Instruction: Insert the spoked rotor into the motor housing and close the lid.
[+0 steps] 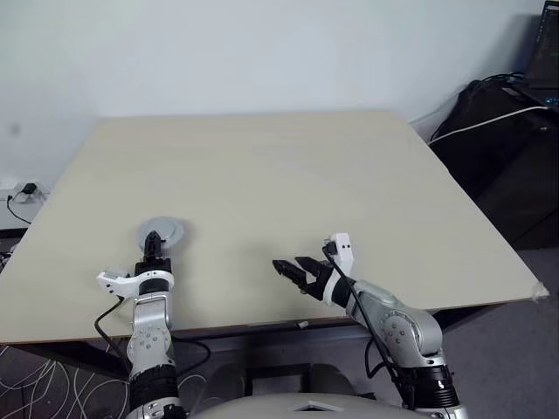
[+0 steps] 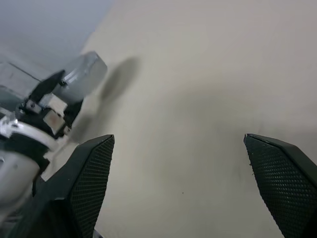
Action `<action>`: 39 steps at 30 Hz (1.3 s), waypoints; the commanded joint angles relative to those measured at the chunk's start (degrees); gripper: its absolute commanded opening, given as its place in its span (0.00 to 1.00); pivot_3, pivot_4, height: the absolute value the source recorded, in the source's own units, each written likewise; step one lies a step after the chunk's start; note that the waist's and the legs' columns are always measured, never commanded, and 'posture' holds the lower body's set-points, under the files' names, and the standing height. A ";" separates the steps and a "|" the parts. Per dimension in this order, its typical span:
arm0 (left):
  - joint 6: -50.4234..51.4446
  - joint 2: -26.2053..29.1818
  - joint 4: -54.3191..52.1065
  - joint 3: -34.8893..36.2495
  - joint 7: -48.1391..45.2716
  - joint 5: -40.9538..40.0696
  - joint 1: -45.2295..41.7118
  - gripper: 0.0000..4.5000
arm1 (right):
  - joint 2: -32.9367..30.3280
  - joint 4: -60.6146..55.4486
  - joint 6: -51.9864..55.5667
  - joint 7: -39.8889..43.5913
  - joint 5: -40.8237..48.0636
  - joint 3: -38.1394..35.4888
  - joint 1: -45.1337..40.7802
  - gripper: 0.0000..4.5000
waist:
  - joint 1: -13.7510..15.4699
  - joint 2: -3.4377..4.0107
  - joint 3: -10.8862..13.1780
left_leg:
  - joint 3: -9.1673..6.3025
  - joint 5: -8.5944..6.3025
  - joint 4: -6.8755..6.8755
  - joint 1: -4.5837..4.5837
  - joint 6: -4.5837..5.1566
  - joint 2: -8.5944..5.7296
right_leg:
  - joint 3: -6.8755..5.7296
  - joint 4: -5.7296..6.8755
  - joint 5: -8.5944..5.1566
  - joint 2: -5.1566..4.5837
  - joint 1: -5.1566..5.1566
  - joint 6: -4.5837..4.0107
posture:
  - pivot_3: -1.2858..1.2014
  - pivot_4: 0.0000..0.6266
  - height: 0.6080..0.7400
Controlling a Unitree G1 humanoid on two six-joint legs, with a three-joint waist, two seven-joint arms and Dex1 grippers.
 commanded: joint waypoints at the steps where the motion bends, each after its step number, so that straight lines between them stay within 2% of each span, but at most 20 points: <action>1: -2.19 -4.85 0.49 1.28 0.95 1.41 -4.88 0.47 | -0.02 -1.87 -1.48 0.96 0.32 0.07 -0.02 1.00 | 0.12 -0.05 -0.03 | 0.00 0.00 0.01 0.00 0.00 0.00 | 0.00 0.00 0.02 0.00 0.01 0.03 | 0.52 0.00 1.00; 13: -1.59 -3.05 12.52 4.42 5.98 7.06 -13.44 0.47 | 0.50 -2.22 -1.28 0.58 0.54 -0.18 0.58 1.00 | 0.91 -0.21 -0.10 | 0.00 0.01 0.07 0.07 0.02 -0.02 | 0.01 0.02 0.19 0.05 0.09 0.31 | 0.52 0.00 1.00; 22: 0.53 -3.11 15.84 3.83 11.47 13.63 -14.23 0.47 | 1.00 -2.34 -0.92 -0.24 0.81 -0.56 0.78 1.00 | 1.70 -0.13 -0.27 | 0.00 0.21 0.12 0.26 -0.06 -0.02 | 0.01 0.07 0.17 0.08 0.32 0.25 | 0.52 0.00 1.00; 29: 1.97 -5.26 11.30 3.81 15.89 16.56 -10.43 0.97 | 1.30 -2.05 -0.71 -0.42 0.86 -0.61 0.67 1.00 | 1.44 0.09 -0.65 | 0.03 0.22 0.21 0.34 -0.06 0.00 | 0.03 0.09 0.13 0.07 0.41 0.40 | 0.52 0.00 1.00; 34: 4.47 -8.08 2.59 2.49 21.33 17.45 -3.99 0.99 | 1.39 -1.96 -0.63 -0.44 0.87 -0.64 0.75 1.00 | 0.31 0.06 -0.80 | 0.09 0.20 0.15 0.33 -0.04 0.03 | 0.12 0.09 0.29 0.09 0.30 0.12 | 0.52 0.00 1.00; 39: 9.39 -10.62 -7.74 -0.99 26.27 16.16 5.25 0.99 | 1.52 -1.85 0.42 -0.34 1.85 -1.14 0.63 1.00 | -1.14 0.17 -1.06 | 0.21 0.10 -0.09 0.38 -0.04 0.10 | 0.26 0.10 0.36 0.09 0.17 0.23 | 0.52 0.00 1.00</action>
